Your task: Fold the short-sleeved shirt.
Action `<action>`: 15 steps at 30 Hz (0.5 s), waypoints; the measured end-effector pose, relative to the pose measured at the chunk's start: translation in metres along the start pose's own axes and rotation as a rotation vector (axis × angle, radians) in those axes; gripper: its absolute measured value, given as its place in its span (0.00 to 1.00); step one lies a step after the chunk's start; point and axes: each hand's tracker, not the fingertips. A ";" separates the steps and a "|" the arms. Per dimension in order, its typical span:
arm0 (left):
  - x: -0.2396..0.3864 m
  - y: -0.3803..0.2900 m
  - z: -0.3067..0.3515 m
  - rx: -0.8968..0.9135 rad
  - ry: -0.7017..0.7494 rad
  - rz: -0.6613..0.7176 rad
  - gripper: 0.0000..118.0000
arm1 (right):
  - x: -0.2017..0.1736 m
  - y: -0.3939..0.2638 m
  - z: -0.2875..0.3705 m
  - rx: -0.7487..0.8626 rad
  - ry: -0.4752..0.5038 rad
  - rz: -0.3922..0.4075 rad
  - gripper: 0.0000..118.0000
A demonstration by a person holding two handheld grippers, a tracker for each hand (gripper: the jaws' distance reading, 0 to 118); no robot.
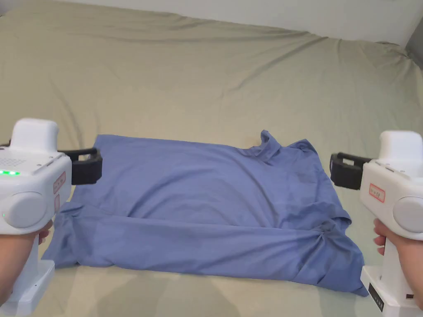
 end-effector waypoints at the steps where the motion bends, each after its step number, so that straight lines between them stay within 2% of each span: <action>1: 0.004 0.011 0.017 0.056 -0.001 0.009 0.90 | -0.010 0.013 0.019 0.056 0.013 0.020 0.82; 3: 0.012 0.030 0.047 0.153 -0.013 0.019 0.87 | -0.032 0.034 0.054 0.155 0.020 0.063 0.82; 4: 0.016 0.036 0.058 0.197 -0.025 0.018 0.80 | -0.040 0.040 0.069 0.198 0.028 0.074 0.80; 5: 0.021 0.042 0.074 0.235 -0.027 0.014 0.67 | -0.049 0.045 0.085 0.239 0.035 0.081 0.77; 6: 0.026 0.045 0.084 0.271 -0.023 0.011 0.53 | -0.056 0.047 0.095 0.259 0.032 0.081 0.66; 7: 0.031 0.048 0.094 0.307 -0.011 -0.008 0.35 | -0.062 0.048 0.102 0.260 0.039 0.078 0.49; 9: 0.041 0.052 0.108 0.334 0.011 -0.055 0.20 | -0.076 0.046 0.118 0.280 0.045 0.083 0.03; 11: 0.048 0.052 0.121 0.348 0.002 -0.063 0.03 | -0.084 0.039 0.126 0.308 0.041 0.111 0.02; 12: 0.051 0.051 0.121 0.346 -0.001 -0.067 0.00 | -0.090 0.037 0.130 0.303 0.045 0.142 0.02; 15: 0.058 0.047 0.129 0.347 -0.022 -0.084 0.00 | -0.097 0.028 0.135 0.318 0.061 0.165 0.02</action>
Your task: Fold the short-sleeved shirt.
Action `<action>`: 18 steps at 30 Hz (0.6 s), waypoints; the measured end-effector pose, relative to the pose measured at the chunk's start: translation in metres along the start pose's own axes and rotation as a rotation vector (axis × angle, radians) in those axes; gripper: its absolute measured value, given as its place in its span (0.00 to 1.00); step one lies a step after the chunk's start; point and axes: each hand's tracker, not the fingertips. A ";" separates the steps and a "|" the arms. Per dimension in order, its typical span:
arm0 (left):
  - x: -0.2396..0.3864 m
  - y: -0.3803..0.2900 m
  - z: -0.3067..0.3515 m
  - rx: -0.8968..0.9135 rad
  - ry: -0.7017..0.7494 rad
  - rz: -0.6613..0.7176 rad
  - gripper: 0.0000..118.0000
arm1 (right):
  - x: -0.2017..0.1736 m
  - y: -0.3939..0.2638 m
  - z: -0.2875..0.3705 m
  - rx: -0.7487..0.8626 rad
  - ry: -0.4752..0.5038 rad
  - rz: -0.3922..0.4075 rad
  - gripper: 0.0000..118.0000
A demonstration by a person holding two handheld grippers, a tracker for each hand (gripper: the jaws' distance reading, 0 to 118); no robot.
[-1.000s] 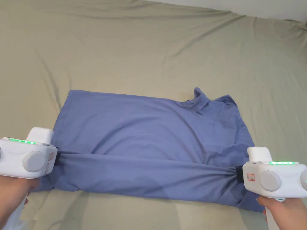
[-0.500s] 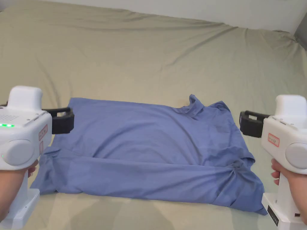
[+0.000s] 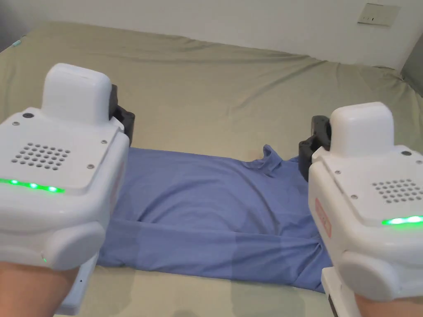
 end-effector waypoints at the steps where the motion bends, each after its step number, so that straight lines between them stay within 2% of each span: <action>1: 0.002 -0.002 0.000 -0.001 -0.003 -0.003 0.00 | -0.002 0.000 0.001 -0.001 0.001 0.007 0.01; 5: 0.006 -0.003 0.001 -0.008 0.003 -0.035 0.00 | 0.000 -0.002 0.002 0.007 -0.001 0.006 0.01; 10: 0.000 -0.012 -0.008 -0.073 -0.018 0.002 0.00 | 0.008 -0.003 -0.001 0.008 -0.010 -0.008 0.01; 15: -0.012 -0.052 -0.031 -0.251 -0.062 0.028 0.00 | 0.009 -0.015 -0.005 -0.022 -0.004 0.002 0.01; 18: -0.029 -0.096 -0.052 -0.411 -0.079 0.107 0.00 | 0.014 -0.025 -0.008 -0.050 0.002 -0.006 0.01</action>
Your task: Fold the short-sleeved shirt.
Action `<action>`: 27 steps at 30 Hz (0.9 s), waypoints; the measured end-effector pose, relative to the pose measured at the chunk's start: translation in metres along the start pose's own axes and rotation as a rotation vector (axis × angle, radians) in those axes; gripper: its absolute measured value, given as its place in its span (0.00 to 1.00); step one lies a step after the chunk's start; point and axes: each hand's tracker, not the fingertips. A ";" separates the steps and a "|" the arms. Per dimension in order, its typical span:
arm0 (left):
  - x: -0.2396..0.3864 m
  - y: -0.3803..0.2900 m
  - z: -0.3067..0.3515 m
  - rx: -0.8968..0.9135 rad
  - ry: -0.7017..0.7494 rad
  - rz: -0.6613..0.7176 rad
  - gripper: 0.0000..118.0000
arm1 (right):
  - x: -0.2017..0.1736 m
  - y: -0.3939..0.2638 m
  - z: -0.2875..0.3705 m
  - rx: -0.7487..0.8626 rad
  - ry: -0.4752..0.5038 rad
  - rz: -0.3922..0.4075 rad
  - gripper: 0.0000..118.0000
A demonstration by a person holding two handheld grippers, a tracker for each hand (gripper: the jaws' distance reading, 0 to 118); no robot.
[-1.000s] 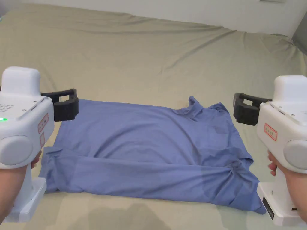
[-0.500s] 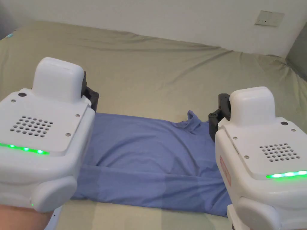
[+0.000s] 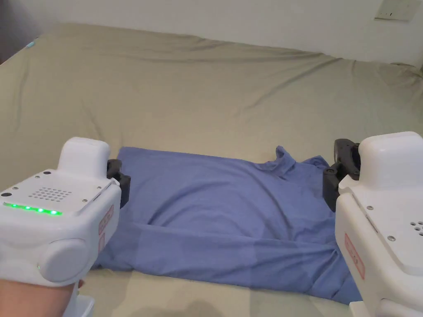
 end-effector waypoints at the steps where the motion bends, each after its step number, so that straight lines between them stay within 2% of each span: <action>1: -0.009 -0.013 -0.014 -0.064 -0.012 0.023 0.00 | 0.001 -0.003 0.000 -0.008 -0.005 0.004 0.01; 2: -0.019 -0.026 -0.026 -0.133 -0.014 0.037 0.04 | 0.003 -0.006 -0.001 -0.017 -0.010 0.006 0.02; 3: -0.029 -0.043 -0.039 -0.202 0.019 0.027 0.19 | 0.006 -0.009 -0.002 -0.028 -0.014 0.007 0.01; 4: -0.036 -0.056 -0.049 -0.248 0.041 0.031 0.52 | 0.010 -0.012 -0.004 -0.039 -0.014 0.006 0.01; 5: -0.045 -0.070 -0.061 -0.313 0.064 0.052 0.76 | 0.012 -0.016 -0.004 -0.057 -0.013 0.006 0.01; 6: -0.055 -0.085 -0.075 -0.376 0.080 0.092 0.89 | 0.015 -0.021 -0.007 -0.077 -0.014 0.005 0.01; 7: -0.064 -0.098 -0.083 -0.397 0.084 0.143 0.94 | 0.018 -0.025 -0.011 -0.089 -0.020 0.006 0.01; 9: -0.077 -0.115 -0.098 -0.424 0.118 0.200 0.94 | 0.022 -0.033 -0.014 -0.116 -0.026 0.003 0.02; 12: -0.088 -0.128 -0.117 -0.458 0.159 0.199 0.91 | 0.027 -0.040 -0.017 -0.155 -0.021 -0.014 0.02; 15: -0.082 -0.135 -0.125 -0.477 0.162 0.175 0.64 | 0.029 -0.042 -0.017 -0.168 -0.028 -0.010 0.01; 17: -0.069 -0.140 -0.130 -0.482 0.137 0.078 0.60 | 0.030 -0.042 -0.016 -0.176 -0.032 -0.006 0.02; 18: -0.060 -0.136 -0.124 -0.445 0.180 0.043 0.60 | 0.031 -0.042 -0.017 -0.179 -0.035 -0.005 0.02; 20: -0.050 -0.131 -0.123 -0.468 0.101 0.028 0.30 | 0.033 -0.041 -0.017 -0.184 -0.045 -0.006 0.01; 21: -0.046 -0.129 -0.126 -0.466 0.064 0.029 0.09 | 0.035 -0.041 -0.016 -0.187 -0.048 -0.010 0.01; 22: -0.042 -0.129 -0.128 -0.472 0.091 0.022 0.04 | 0.037 -0.042 -0.017 -0.189 -0.049 -0.016 0.01; 23: -0.042 -0.127 -0.129 -0.483 0.121 -0.047 0.04 | 0.040 -0.042 -0.018 -0.193 -0.048 -0.025 0.02; 25: -0.045 -0.122 -0.120 -0.454 0.113 -0.035 0.04 | 0.049 -0.046 -0.020 -0.217 -0.051 -0.059 0.02; 26: -0.047 -0.117 -0.112 -0.419 0.117 -0.031 0.04 | 0.055 -0.052 -0.026 -0.250 -0.049 -0.087 0.08; 27: -0.047 -0.113 -0.105 -0.397 0.122 -0.035 0.04 | 0.061 -0.058 -0.031 -0.293 -0.047 -0.108 0.22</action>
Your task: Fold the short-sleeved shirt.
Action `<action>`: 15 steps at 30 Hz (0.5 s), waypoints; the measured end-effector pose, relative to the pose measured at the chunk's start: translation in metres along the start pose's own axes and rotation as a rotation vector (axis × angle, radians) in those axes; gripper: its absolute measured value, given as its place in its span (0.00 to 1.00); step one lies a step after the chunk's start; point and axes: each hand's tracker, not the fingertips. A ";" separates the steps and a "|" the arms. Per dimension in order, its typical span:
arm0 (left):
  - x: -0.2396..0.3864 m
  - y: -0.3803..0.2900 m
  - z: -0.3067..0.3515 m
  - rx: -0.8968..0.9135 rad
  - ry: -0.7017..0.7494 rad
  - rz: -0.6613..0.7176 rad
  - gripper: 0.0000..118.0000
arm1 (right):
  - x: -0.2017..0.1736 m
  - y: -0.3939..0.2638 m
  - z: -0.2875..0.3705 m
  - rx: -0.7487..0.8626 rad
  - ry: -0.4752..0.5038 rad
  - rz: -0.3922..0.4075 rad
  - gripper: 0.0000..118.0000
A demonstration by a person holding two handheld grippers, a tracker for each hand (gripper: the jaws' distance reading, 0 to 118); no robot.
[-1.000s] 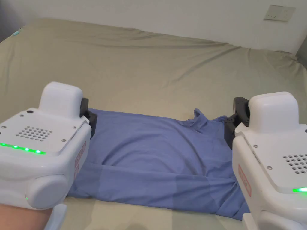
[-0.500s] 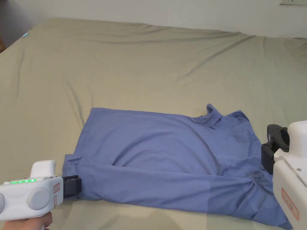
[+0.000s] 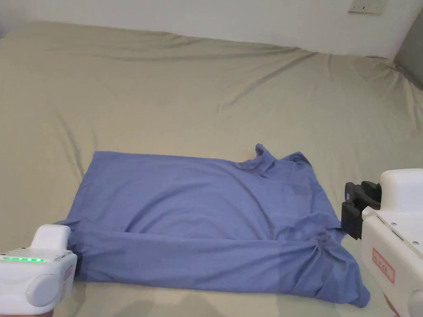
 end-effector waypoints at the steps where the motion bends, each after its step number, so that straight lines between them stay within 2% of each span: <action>1: -0.001 0.001 0.007 0.022 0.006 0.000 0.04 | 0.006 -0.005 -0.009 -0.048 -0.004 -0.016 0.54; 2: -0.001 0.003 0.015 0.037 0.004 -0.002 0.04 | 0.013 -0.014 -0.023 -0.129 0.000 -0.027 0.77; 3: -0.001 0.005 0.025 0.048 0.006 -0.011 0.04 | 0.020 -0.024 -0.036 -0.194 0.004 -0.056 0.89; 6: 0.001 0.007 0.043 0.092 0.018 -0.041 0.04 | 0.035 -0.056 -0.055 -0.265 0.013 -0.171 0.90; 7: 0.002 0.007 0.046 0.097 0.028 -0.051 0.04 | 0.038 -0.066 -0.065 -0.303 0.017 -0.172 0.90; 11: 0.005 0.010 0.045 0.098 0.036 -0.074 0.04 | 0.046 -0.123 -0.128 -0.576 -0.038 -0.092 0.90; 14: 0.006 0.008 0.040 0.087 0.041 -0.075 0.04 | 0.050 -0.161 -0.163 -0.722 0.008 -0.135 0.90; 15: 0.006 0.008 0.040 0.084 0.042 -0.076 0.04 | 0.051 -0.167 -0.169 -0.724 -0.003 -0.156 0.90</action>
